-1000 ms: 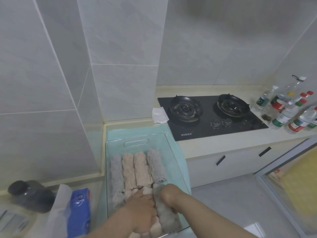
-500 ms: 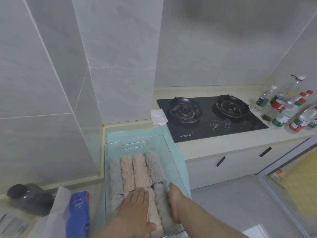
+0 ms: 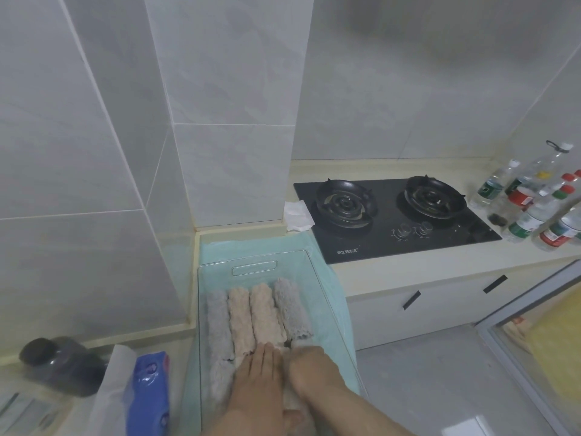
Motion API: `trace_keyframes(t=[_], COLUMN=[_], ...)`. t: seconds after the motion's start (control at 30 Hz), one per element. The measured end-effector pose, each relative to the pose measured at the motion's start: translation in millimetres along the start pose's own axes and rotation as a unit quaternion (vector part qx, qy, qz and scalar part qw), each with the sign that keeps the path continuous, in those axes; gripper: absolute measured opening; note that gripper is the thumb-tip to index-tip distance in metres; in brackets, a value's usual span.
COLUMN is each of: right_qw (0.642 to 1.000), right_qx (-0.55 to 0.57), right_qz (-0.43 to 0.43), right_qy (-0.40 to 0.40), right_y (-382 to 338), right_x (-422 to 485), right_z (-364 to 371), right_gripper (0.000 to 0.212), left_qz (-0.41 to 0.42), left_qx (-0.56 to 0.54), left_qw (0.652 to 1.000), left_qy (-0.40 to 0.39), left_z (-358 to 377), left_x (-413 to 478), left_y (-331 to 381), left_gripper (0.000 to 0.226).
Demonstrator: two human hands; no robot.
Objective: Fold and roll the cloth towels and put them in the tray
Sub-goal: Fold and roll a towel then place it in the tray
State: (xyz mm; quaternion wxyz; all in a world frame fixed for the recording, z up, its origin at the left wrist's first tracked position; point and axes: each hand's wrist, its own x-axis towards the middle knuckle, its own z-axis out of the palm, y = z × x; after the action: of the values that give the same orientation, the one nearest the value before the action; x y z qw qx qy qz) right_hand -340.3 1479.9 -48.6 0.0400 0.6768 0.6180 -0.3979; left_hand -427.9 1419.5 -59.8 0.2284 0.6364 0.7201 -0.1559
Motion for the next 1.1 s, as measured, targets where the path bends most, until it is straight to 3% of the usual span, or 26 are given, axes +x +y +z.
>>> trace_keyframes(t=[0.1,0.2,0.27,0.33,0.43,0.57,0.7,0.77,0.87,0.97,1.03,1.1], right_qw=[0.999,0.998,0.995,0.993,0.991,0.992,0.99,0.986,0.975,0.95,0.932,0.917], right_qx=[-0.047,-0.032,-0.062,-0.06,-0.062,-0.033,0.05,0.075,0.14,0.238,0.286,0.306], right_qz=[-0.024,-0.039,-0.045,-0.045,-0.064,-0.066,-0.074,-0.099,-0.142,-0.166,-0.187,-0.213], right_qy=[0.006,-0.041,-0.071,-0.09,-0.097,-0.106,-0.107,-0.108,-0.099,-0.112,-0.125,-0.14], right_y=[-3,6,9,12,15,11,-12,-30,-58,-72,-72,-68], right_x=[-9,-5,-4,-2,-2,-3,-11,-15,-26,-33,-35,-40], right_z=[-1,-2,-5,-7,-14,-19,-45,-69,-112,-145,-162,-177], right_gripper=[0.056,0.057,0.062,0.068,0.063,0.057,0.042,0.029,0.03,0.031,0.021,0.013], left_qz=[-0.1,-0.15,-0.139,-0.11,-0.087,-0.084,-0.075,-0.092,-0.107,-0.098,-0.109,-0.118], left_qx=[-0.019,-0.047,-0.064,-0.092,-0.115,-0.131,-0.194,-0.283,-0.418,-0.534,-0.599,-0.628], left_qw=[0.995,0.986,0.987,0.987,0.987,0.985,0.977,0.948,0.878,0.784,0.713,0.664], left_qy=[-0.012,-0.052,-0.055,-0.068,-0.071,-0.073,0.04,0.109,0.206,0.301,0.347,0.39], left_z=[0,2,1,-4,-11,-18,-48,-70,-107,-134,-142,-146], left_x=[-7,-11,-12,-15,-18,-23,-28,-30,-38,-55,-67,-77], left_y=[4,2,-1,-5,-11,-18,-24,-37,-57,-63,-60,-52], left_gripper=[0.104,0.089,0.088,0.102,0.11,0.098,0.068,0.057,0.042,0.031,0.033,0.026])
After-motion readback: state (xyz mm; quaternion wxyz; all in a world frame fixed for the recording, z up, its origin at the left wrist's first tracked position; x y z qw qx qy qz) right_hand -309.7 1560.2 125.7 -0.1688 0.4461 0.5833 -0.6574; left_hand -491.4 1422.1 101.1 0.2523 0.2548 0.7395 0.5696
